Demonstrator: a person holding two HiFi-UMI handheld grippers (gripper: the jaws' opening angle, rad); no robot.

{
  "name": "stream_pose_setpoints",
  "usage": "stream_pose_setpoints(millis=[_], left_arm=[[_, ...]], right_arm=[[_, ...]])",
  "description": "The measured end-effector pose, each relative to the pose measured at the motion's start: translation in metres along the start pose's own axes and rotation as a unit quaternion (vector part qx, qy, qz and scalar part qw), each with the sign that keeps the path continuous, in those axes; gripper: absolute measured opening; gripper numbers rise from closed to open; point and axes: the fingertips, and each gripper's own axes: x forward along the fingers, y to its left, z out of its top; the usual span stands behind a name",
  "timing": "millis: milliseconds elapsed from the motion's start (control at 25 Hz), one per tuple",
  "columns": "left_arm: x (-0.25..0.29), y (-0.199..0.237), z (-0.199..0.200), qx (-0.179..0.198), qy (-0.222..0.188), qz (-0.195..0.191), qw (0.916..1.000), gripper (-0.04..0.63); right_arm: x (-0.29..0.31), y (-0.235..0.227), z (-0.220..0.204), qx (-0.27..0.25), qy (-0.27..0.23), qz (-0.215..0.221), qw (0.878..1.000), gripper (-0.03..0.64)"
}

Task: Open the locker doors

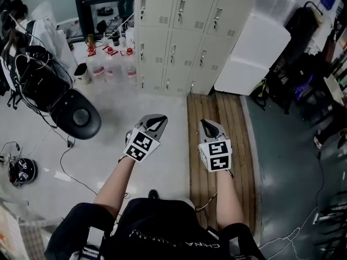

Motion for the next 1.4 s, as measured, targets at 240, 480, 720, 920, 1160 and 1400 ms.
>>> stream_pose_setpoints(millis=[240,480,720,920,1160,1400], left_arm=[[0.023,0.024,-0.006,-0.007,-0.007,-0.01,0.9999,0.02],[0.058,0.052,-0.017,-0.011,0.001,-0.002,0.9999,0.02],[0.103,0.098,-0.016,-0.005,0.008,0.016,0.9998,0.02],[0.158,0.141,0.0,-0.002,0.009,0.03,0.9995,0.02],[0.232,0.174,0.023,0.004,0.003,0.033,0.9994,0.02],[0.291,0.196,0.035,-0.005,0.007,0.041,0.9991,0.02]], right_arm=[[0.038,-0.004,0.004,0.001,0.009,0.002,1.0,0.032],[0.084,-0.025,0.003,0.01,0.007,0.015,1.0,0.032],[0.15,-0.058,0.017,0.005,-0.007,0.036,0.999,0.032],[0.201,-0.104,0.035,0.001,-0.014,0.05,0.999,0.032],[0.252,-0.169,0.045,-0.004,-0.017,0.056,0.998,0.032],[0.294,-0.222,0.057,-0.006,-0.034,0.052,0.998,0.032]])
